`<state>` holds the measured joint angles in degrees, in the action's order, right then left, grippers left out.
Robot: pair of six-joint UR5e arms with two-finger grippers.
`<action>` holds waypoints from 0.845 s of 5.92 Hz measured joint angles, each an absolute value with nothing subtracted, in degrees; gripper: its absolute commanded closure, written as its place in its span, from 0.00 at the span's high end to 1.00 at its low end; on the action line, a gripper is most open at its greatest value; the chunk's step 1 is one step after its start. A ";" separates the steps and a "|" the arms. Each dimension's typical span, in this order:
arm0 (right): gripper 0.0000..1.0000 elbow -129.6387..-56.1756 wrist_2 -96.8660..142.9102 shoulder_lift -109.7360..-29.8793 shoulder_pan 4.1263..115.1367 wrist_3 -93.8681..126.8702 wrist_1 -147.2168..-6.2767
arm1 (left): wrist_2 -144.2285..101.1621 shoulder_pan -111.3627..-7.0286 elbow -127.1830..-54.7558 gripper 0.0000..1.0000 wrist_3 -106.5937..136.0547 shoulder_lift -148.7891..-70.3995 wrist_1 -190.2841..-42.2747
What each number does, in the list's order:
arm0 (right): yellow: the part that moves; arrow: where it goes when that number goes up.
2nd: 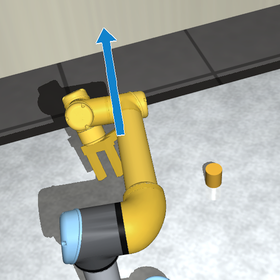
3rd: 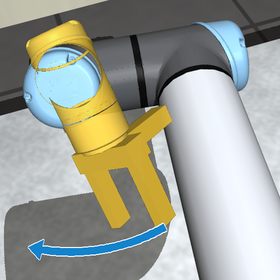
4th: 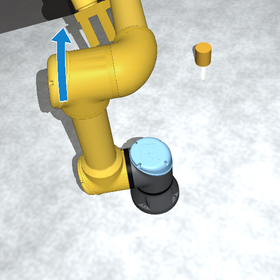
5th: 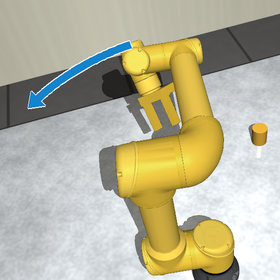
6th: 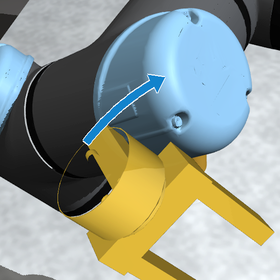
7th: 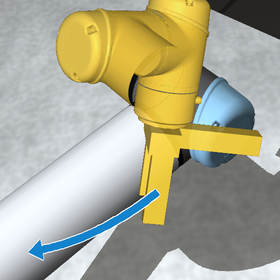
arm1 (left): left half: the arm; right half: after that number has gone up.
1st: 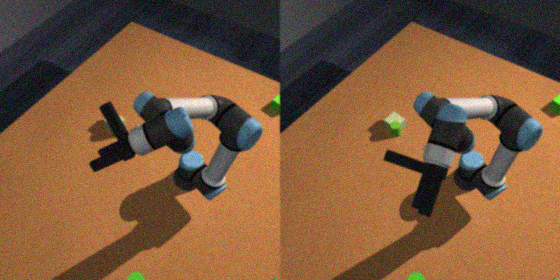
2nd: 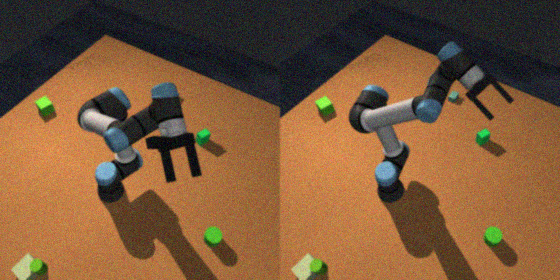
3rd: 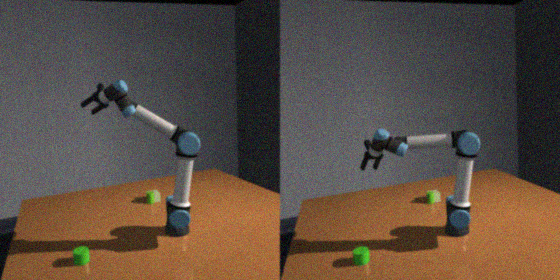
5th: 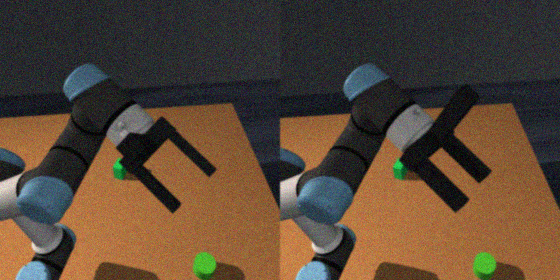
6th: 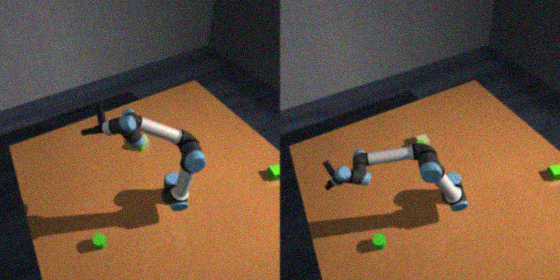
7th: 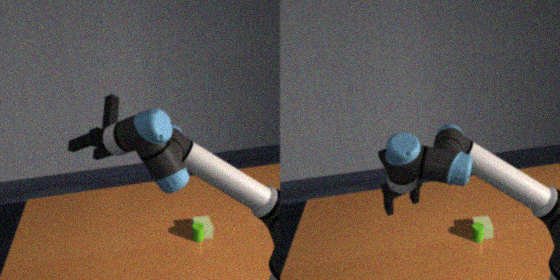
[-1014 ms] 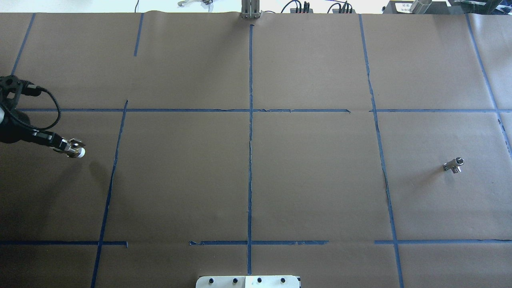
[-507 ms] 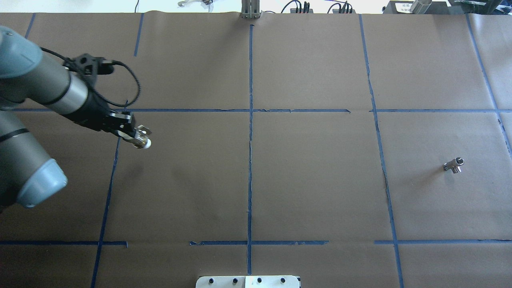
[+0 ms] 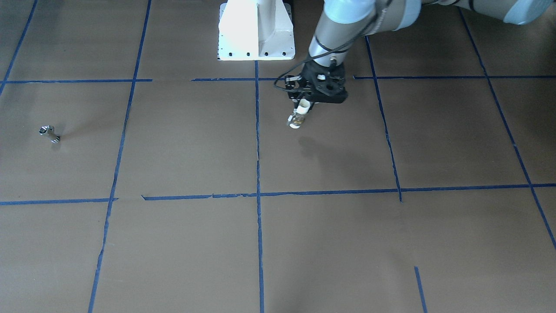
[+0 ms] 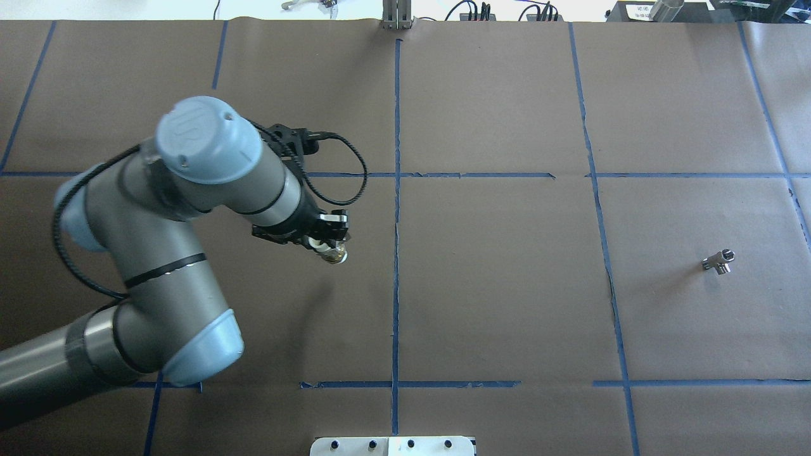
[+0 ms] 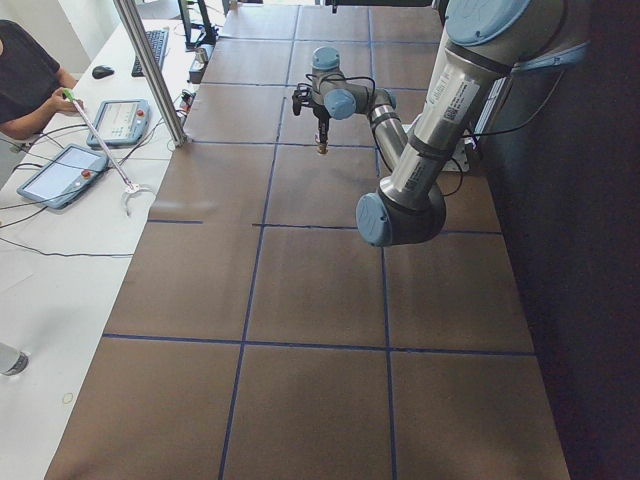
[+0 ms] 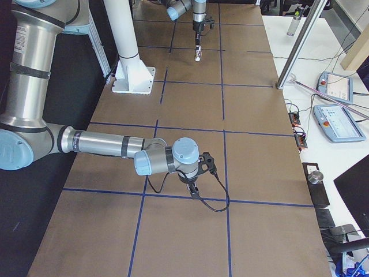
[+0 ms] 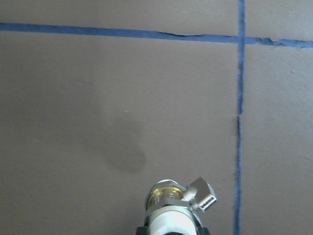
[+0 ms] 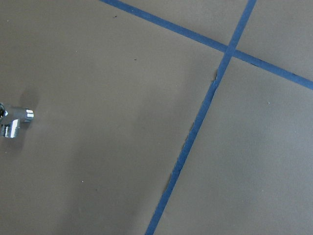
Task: Assemble PPR valve and pipe with both arms
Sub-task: 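Lift the white pipe fitting with the left gripper toward the table center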
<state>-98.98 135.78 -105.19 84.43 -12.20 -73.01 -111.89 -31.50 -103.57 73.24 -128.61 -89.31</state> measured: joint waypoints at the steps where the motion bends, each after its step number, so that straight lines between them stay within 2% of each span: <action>1: 1.00 -99.92 135.79 -105.48 84.40 -12.24 -73.02 | -108.76 -29.36 -97.84 0.00 76.04 -134.37 -89.29; 3: 1.00 -100.68 135.79 -105.62 84.38 -12.60 -73.04 | -105.68 -27.56 -90.40 0.00 77.54 -140.14 -89.35; 5: 1.00 -100.79 135.82 -105.64 84.38 -12.56 -73.04 | -105.04 -27.36 -88.76 0.00 77.44 -141.31 -88.44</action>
